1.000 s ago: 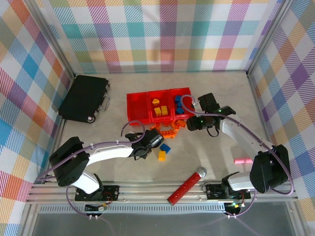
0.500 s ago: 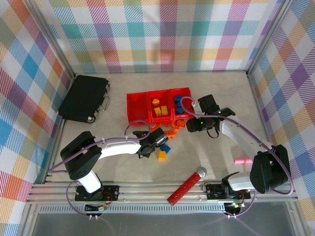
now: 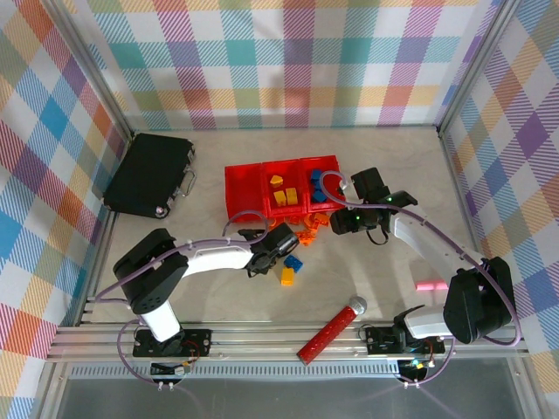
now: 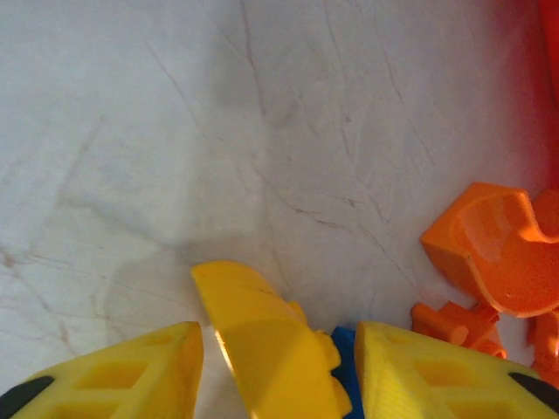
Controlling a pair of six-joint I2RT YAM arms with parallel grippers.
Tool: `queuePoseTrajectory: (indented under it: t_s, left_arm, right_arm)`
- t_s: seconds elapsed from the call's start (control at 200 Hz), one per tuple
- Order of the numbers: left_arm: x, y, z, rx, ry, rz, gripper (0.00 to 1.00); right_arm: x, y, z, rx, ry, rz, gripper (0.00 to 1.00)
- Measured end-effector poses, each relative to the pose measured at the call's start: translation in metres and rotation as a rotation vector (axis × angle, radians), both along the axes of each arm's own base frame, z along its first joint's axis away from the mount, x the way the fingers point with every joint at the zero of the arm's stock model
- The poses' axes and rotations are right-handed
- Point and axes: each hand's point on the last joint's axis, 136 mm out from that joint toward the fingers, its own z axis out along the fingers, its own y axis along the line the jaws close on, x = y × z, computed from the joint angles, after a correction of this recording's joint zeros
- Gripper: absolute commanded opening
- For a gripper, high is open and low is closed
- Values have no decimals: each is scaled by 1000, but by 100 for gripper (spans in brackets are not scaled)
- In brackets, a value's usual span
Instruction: Sort the legos into containers by color
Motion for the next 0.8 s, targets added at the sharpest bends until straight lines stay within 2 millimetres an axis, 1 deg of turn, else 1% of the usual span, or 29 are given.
queuePoseTrajectory:
  t_s: [0.105,0.205,0.25,0.38,0.455,0.55,0.635,0.715,0.8]
  left_arm:
    - [4,-5,0,-18,-8,-4,41]
    - [6,-8,-2,-29,-8,-12,34]
    - [7,-11,-1,-37,-9,-18,29]
    - [9,-13,2,-40,-23,-40,10]
    - [10,-13,3,-32,-29,-60,5]
    - [9,-12,5,-7,-30,-105,4]
    - [10,-11,12,30,-41,-194,4]
    - [14,-13,24,52,-59,-282,4]
    - [20,-18,45,77,-97,-383,3]
  right_arm:
    - [0,0,0,0,0,0,56]
    - [-1,0,-1,-1,2,0,56]
    - [-1,0,-1,-2,4,0,56]
    - [-1,0,-2,-2,4,0,56]
    - [-1,0,-2,-2,4,0,56]
    - [-1,0,-2,-2,4,0,56]
    - [-1,0,-2,-2,3,0,56]
    - [-1,-1,-2,-2,4,0,56]
    - [-1,0,-1,-2,3,0,56]
